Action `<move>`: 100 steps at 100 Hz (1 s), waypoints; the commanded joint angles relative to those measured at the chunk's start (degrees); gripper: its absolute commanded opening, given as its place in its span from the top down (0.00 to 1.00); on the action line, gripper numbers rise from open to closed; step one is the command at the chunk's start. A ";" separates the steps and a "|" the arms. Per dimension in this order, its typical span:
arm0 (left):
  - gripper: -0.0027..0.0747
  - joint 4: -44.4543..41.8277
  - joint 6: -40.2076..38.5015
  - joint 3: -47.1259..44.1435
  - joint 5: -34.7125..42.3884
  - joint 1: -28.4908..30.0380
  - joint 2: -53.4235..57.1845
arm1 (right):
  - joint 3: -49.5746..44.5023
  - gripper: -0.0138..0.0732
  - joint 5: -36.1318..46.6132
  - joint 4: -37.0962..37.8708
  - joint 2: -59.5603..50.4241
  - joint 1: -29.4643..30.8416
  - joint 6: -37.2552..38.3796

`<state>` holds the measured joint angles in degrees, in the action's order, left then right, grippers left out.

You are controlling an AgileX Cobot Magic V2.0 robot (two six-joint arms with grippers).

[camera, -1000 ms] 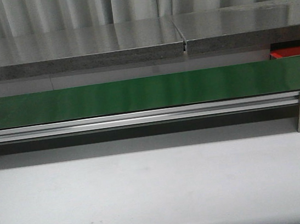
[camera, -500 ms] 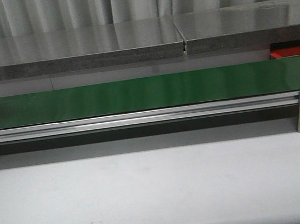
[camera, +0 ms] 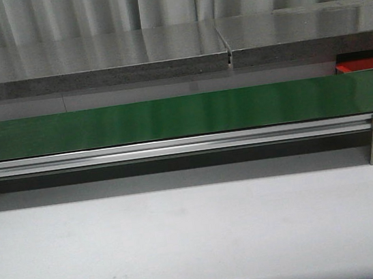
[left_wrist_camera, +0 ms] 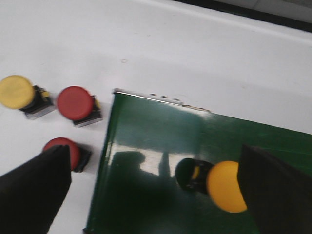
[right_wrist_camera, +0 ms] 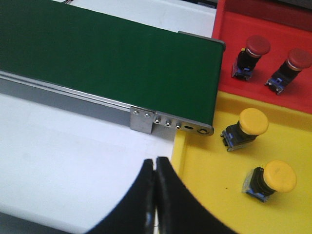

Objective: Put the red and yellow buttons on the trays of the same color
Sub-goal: 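Set the yellow button on the green belt and open the left gripper, then move the left gripper over a red button in the cluster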

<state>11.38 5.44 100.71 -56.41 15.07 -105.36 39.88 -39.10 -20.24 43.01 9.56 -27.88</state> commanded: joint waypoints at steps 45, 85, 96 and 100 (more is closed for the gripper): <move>0.10 0.68 -3.47 0.35 5.91 7.83 -3.38 | 1.49 0.98 3.18 -0.63 -0.36 0.06 -0.41; 0.10 0.45 -5.44 0.35 9.22 7.83 -8.28 | 1.49 0.98 3.18 -0.63 -0.36 0.06 -0.41; 0.10 0.45 -5.44 0.35 10.04 7.83 -8.91 | 1.49 0.98 3.18 -0.63 -0.36 0.06 -0.41; 0.10 0.21 -5.74 0.35 10.53 7.83 -9.06 | 1.49 0.98 3.18 -0.63 -0.36 0.06 -0.41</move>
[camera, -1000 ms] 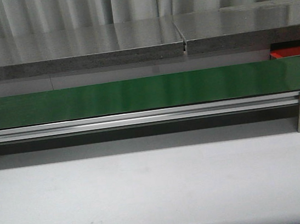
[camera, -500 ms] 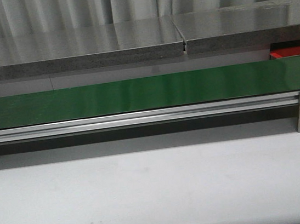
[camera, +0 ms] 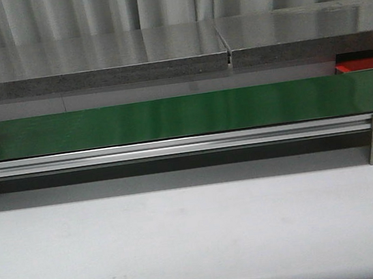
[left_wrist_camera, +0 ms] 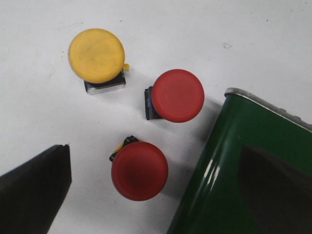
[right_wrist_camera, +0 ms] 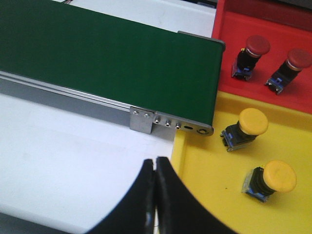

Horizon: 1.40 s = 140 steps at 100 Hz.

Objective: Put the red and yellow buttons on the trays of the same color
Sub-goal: 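Move the left gripper over a red button in the cluster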

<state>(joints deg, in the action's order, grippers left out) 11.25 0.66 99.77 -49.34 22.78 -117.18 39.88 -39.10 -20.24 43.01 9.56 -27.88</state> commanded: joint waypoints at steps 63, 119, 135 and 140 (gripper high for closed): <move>0.10 -0.53 -1.91 1.30 3.43 0.12 -1.49 | 1.49 0.98 3.18 -0.63 -0.36 0.06 -0.41; 0.10 -0.53 -3.41 1.30 5.46 0.12 -2.27 | 1.49 0.98 3.18 -0.63 -0.36 0.06 -0.41; 0.10 -0.53 -3.44 1.30 5.22 0.12 -2.87 | 1.49 0.98 3.18 -0.63 -0.36 0.06 -0.41; 0.10 -0.53 -3.68 1.30 4.85 0.12 -3.11 | 1.49 0.98 3.18 -0.63 -0.36 0.06 -0.41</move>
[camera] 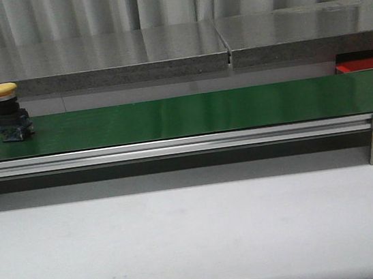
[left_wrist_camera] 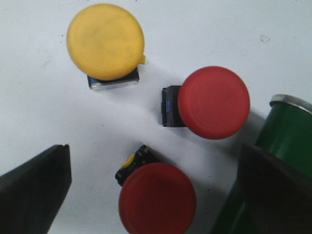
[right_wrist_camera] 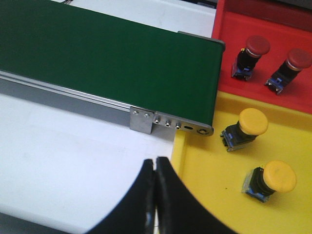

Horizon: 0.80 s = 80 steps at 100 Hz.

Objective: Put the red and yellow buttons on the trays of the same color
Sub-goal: 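Move the left gripper over a red button in the cluster, then grasp the red button and set it on the green belt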

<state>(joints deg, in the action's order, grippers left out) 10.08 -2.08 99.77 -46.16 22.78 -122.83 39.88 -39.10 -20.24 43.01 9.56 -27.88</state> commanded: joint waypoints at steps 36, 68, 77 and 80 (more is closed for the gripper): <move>0.13 0.64 -1.77 1.30 0.71 0.12 1.38 | 1.49 0.98 3.18 -0.63 -0.36 0.06 -0.41; 0.78 0.64 -1.77 1.61 -0.36 0.12 1.77 | 1.49 0.98 3.19 -0.63 -0.36 0.12 -0.41; 0.94 0.64 -1.77 1.61 -0.60 0.12 2.69 | 1.49 0.98 3.19 -0.63 -0.36 0.12 -0.41; 0.98 0.48 -1.77 1.61 -0.65 0.12 3.01 | 1.49 0.98 3.19 -0.63 -0.36 0.12 -0.41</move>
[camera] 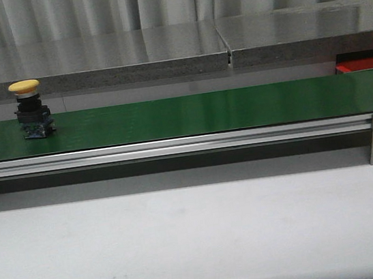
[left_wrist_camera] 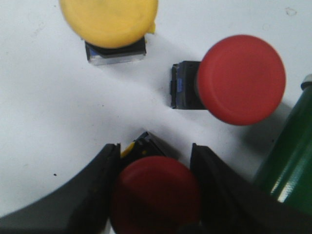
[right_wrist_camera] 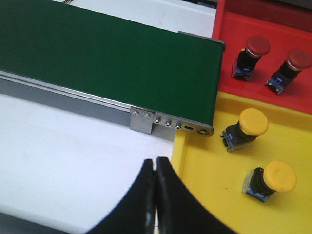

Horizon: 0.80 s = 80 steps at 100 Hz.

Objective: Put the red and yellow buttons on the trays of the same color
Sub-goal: 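Grasp the red button and set it on the green belt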

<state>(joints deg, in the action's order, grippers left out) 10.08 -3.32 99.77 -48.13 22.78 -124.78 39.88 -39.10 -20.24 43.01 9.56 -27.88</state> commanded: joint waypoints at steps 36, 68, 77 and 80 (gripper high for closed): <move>0.99 -2.89 0.84 4.38 -4.35 0.12 13.51 | 1.49 0.98 3.19 -0.63 -0.36 0.12 -0.41; 0.99 1.69 5.67 4.38 -9.76 -3.06 17.62 | 1.49 0.98 3.19 -0.63 -0.36 0.12 -0.41; 0.99 1.69 5.76 4.12 -9.73 -5.00 17.54 | 1.49 0.98 3.19 -0.63 -0.36 0.12 -0.41; 0.99 1.69 5.76 4.04 -9.65 -5.61 17.54 | 1.49 0.98 3.19 -0.63 -0.36 0.12 -0.41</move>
<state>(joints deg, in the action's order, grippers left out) 10.09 2.14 102.29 -59.54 18.89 -110.61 39.88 -39.10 -20.24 43.01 9.56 -27.88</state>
